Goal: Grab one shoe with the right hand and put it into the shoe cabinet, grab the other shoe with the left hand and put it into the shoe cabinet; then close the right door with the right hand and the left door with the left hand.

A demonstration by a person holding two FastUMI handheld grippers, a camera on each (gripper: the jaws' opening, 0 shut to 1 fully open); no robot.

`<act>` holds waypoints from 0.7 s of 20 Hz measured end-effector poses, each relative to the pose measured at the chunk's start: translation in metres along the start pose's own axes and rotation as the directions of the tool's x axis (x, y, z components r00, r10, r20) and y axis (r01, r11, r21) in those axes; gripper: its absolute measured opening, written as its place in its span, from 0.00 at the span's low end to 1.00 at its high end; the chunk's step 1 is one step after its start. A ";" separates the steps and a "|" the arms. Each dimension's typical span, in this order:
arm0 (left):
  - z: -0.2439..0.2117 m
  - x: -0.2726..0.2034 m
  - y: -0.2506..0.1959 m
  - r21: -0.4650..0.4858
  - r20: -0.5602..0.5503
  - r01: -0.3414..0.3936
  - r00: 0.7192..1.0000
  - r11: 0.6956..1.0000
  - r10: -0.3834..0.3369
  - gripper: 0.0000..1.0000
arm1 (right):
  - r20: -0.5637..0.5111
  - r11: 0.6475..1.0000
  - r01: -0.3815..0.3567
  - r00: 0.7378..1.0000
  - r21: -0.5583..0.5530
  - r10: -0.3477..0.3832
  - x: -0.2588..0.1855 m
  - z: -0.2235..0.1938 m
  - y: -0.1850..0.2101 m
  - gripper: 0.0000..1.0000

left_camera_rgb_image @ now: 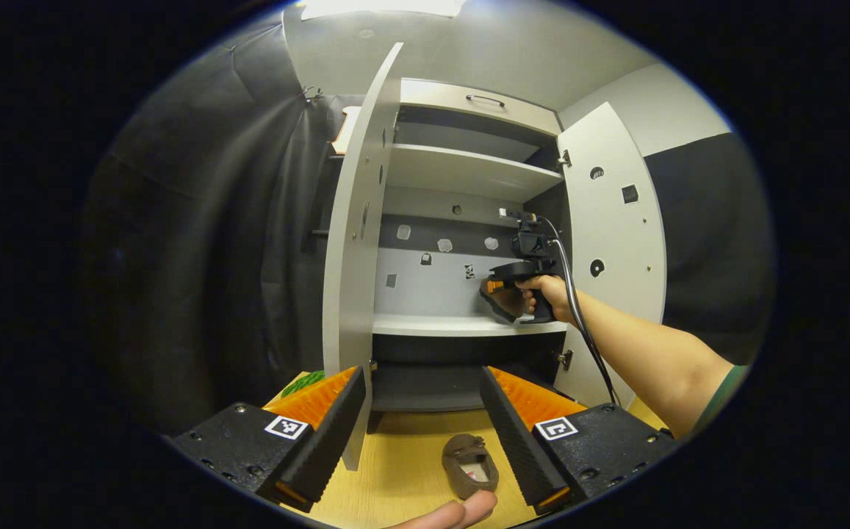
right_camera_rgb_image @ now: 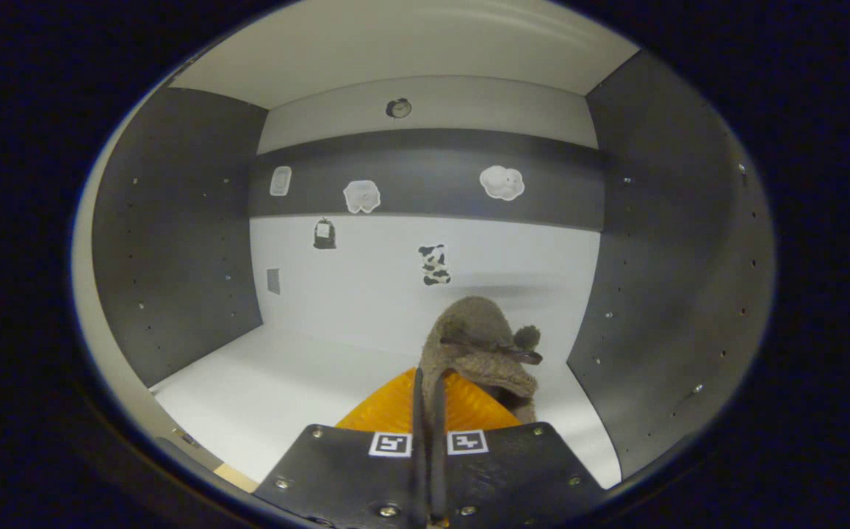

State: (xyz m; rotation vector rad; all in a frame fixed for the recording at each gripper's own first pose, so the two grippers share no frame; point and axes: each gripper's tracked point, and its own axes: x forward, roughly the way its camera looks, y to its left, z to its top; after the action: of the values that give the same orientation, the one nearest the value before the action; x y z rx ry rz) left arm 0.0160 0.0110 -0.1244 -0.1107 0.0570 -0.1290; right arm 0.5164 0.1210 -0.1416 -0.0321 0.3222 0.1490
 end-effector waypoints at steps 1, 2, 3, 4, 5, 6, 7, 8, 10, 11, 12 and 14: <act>-0.002 0.001 0.002 -0.003 -0.004 -0.003 1.000 1.000 0.003 0.93 | -0.007 1.000 0.008 1.000 0.004 -0.008 0.003 -0.004 -0.001 0.04; -0.006 0.002 0.004 -0.006 -0.014 -0.008 1.000 1.000 0.008 0.96 | -0.012 1.000 -0.010 1.000 0.005 0.010 0.006 -0.006 0.003 0.04; -0.007 0.002 0.008 -0.011 -0.014 -0.012 1.000 1.000 0.012 0.94 | -0.018 0.999 -0.036 0.999 0.004 0.036 0.007 -0.009 0.007 0.03; -0.009 0.004 0.009 -0.010 -0.023 -0.016 1.000 1.000 0.016 0.96 | -0.028 0.998 -0.063 0.998 0.018 0.064 0.008 -0.011 0.015 0.03; -0.011 0.004 0.011 -0.007 -0.025 -0.023 0.999 1.000 0.023 0.93 | -0.038 0.996 -0.078 0.996 0.038 0.080 0.008 -0.015 0.020 0.03; -0.012 0.005 0.012 -0.006 -0.028 -0.024 0.999 1.000 0.024 0.96 | -0.044 0.996 -0.082 0.996 0.047 0.084 0.007 -0.016 0.024 0.03; -0.014 0.005 0.012 -0.008 -0.034 -0.025 0.999 1.000 0.025 0.96 | -0.046 0.997 -0.066 0.997 0.046 0.068 0.006 -0.018 0.024 0.06; -0.016 0.005 0.011 -0.011 -0.040 -0.026 0.999 1.000 0.025 0.97 | -0.047 0.998 -0.047 0.998 0.032 0.049 0.006 -0.018 0.024 0.07; -0.020 0.005 0.010 -0.010 -0.051 -0.032 0.998 0.999 0.031 0.97 | -0.038 1.000 -0.012 0.999 -0.004 0.012 -0.004 -0.013 0.022 0.37; -0.021 0.005 0.009 -0.007 -0.055 -0.037 0.998 0.999 0.037 0.97 | -0.027 1.000 -0.012 1.000 -0.016 0.011 -0.011 -0.010 0.025 0.55; -0.023 0.004 0.009 -0.005 -0.059 -0.044 0.997 0.999 0.044 0.97 | -0.014 1.000 -0.021 1.000 -0.018 0.020 -0.019 -0.007 0.028 0.64; -0.023 0.003 0.006 -0.006 -0.059 -0.054 0.997 0.999 0.053 0.97 | 0.012 0.999 -0.041 0.999 0.001 0.041 -0.040 -0.004 0.032 0.74</act>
State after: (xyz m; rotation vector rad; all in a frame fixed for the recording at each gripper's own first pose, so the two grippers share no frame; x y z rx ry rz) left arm 0.0179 0.0142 -0.1481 -0.1124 0.1188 -0.0787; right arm 0.4728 0.1464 -0.1326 -0.0239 0.3108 0.1892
